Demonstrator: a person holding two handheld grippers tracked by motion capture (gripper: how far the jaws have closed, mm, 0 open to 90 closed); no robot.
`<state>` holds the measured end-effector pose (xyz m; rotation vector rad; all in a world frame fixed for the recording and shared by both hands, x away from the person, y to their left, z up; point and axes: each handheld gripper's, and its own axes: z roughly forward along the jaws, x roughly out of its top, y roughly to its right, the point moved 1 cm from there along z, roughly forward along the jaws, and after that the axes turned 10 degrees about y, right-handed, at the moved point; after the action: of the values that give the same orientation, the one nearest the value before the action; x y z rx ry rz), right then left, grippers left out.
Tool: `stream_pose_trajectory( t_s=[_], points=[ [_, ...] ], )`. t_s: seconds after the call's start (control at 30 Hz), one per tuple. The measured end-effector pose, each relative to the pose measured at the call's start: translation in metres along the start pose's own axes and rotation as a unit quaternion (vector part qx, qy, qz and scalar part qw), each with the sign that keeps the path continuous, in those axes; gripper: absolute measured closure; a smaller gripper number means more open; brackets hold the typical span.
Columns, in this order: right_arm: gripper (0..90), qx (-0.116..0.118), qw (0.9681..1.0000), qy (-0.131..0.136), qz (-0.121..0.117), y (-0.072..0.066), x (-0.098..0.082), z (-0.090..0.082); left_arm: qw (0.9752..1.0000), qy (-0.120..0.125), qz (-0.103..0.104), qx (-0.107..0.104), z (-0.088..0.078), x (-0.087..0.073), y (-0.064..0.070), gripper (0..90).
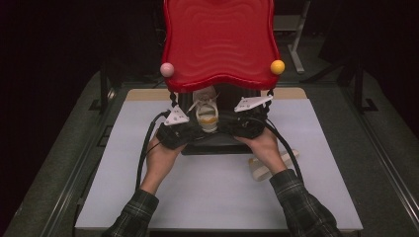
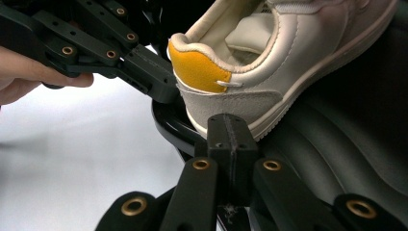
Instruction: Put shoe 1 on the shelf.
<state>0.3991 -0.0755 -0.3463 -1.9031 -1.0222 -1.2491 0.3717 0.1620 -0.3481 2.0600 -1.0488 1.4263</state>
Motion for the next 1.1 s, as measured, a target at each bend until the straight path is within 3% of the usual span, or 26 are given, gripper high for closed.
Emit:
stream_pose_trajectory(
  t_s=[0.2, 0.57, 0.63, 0.77, 1.1],
  points=[
    [89.8, 0.001, 1.0000, -0.005, 0.003, 0.002, 0.000, 0.006, 0.9999, -0.008, 0.009, 0.012, 0.002, -0.001, -0.002, 90.0],
    [89.7, 0.003, 0.9999, -0.009, 0.005, 0.002, -0.003, 0.007, 0.9998, -0.010, 0.012, 0.010, 0.003, -0.003, -0.001, 90.0],
    [89.7, 0.002, 0.9999, -0.011, 0.003, 0.001, -0.002, 0.003, 0.9996, -0.016, 0.020, 0.009, -0.001, -0.002, -0.001, 90.0],
    [89.7, 0.000, 1.0000, -0.007, 0.002, 0.000, -0.001, -0.009, 0.9999, -0.007, 0.013, -0.001, -0.007, -0.003, 0.000, 90.0],
    [89.7, -0.014, 0.9998, -0.003, 0.010, 0.002, -0.011, -0.043, 0.9994, -0.021, 0.010, -0.027, -0.032, -0.009, 0.007, 88.0]
  ],
)
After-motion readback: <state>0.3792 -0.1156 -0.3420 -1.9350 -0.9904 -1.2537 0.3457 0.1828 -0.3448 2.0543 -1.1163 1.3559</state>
